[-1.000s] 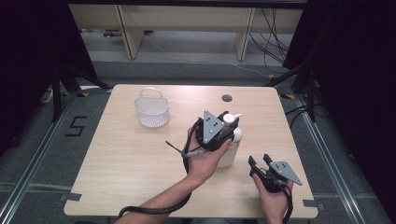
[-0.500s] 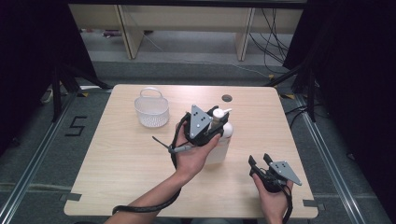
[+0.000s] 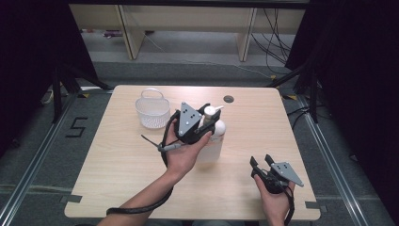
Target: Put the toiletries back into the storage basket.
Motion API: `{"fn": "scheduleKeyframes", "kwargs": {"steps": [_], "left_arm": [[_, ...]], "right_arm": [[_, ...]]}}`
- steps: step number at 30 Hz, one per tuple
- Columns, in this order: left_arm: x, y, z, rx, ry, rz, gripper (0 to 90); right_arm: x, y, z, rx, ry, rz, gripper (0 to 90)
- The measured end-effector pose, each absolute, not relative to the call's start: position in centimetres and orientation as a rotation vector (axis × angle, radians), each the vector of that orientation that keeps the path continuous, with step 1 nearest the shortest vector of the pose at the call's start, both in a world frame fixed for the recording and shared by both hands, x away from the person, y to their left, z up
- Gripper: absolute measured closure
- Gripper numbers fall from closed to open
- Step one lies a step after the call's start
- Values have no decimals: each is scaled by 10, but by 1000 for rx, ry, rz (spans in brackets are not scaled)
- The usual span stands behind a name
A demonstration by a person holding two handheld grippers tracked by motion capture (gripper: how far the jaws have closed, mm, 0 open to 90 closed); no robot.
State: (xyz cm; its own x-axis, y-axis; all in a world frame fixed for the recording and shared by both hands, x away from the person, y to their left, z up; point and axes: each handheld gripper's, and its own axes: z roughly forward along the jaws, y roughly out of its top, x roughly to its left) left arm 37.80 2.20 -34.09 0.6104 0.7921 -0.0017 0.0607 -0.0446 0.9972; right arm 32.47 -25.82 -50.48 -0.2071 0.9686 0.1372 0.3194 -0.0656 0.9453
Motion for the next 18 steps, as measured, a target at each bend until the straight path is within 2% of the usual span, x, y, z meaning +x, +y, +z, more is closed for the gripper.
{"fn": "scheduleKeyframes", "kwargs": {"steps": [18], "left_arm": [[384, 61, -339, 1496, 776, 746, 589]], "right_arm": [[325, -258, -504, 1394, 1573, 1257, 398]]}}
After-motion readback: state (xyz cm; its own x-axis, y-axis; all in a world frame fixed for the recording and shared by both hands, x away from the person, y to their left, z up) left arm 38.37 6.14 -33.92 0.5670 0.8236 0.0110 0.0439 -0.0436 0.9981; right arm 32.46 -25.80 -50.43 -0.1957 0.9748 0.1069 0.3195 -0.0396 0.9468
